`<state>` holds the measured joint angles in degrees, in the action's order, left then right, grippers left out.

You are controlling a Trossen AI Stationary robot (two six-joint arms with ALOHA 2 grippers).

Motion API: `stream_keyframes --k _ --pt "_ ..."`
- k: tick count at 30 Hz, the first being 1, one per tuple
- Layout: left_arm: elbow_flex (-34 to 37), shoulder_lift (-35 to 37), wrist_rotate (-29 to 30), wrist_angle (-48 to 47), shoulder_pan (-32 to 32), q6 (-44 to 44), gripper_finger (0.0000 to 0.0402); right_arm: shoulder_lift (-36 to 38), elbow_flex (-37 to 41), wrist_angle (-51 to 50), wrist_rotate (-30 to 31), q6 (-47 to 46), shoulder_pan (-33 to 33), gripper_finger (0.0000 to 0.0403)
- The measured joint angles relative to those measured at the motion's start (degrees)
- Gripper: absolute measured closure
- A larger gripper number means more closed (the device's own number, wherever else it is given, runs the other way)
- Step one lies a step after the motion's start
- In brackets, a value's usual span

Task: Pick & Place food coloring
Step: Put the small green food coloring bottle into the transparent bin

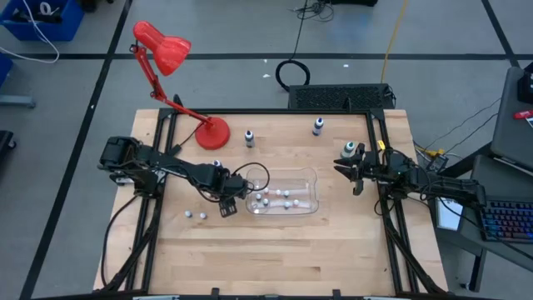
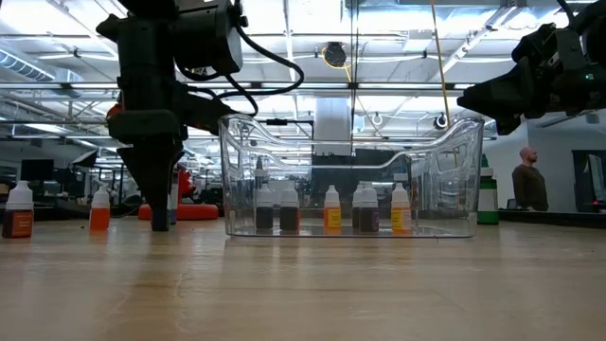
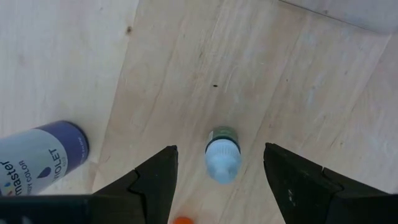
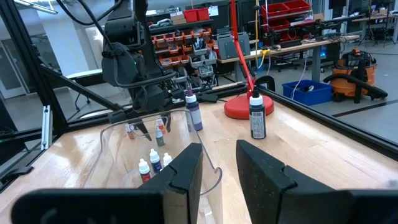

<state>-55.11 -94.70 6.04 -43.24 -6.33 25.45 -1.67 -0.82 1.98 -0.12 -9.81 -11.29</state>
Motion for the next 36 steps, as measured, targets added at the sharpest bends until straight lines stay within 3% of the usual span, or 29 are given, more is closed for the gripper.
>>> stream_keyframes --k 8,18,23,36 --pt "0.0 0.0 -0.48 0.0 0.0 0.11 0.017 0.0 -0.01 0.0 0.01 -0.01 0.01 0.0314" --pt "0.0 0.0 -0.55 0.0 -0.01 -0.31 0.0291 0.0 -0.01 0.0 0.01 0.0 0.01 0.0314" --pt "0.0 0.0 -0.55 0.14 -0.02 -0.26 0.0331 -0.01 -0.02 0.0 0.02 0.0 0.02 0.0314" --pt "0.0 0.0 -0.57 0.72 -0.02 -0.29 0.0343 -0.02 -0.02 -0.01 0.01 0.0 0.02 0.0314"
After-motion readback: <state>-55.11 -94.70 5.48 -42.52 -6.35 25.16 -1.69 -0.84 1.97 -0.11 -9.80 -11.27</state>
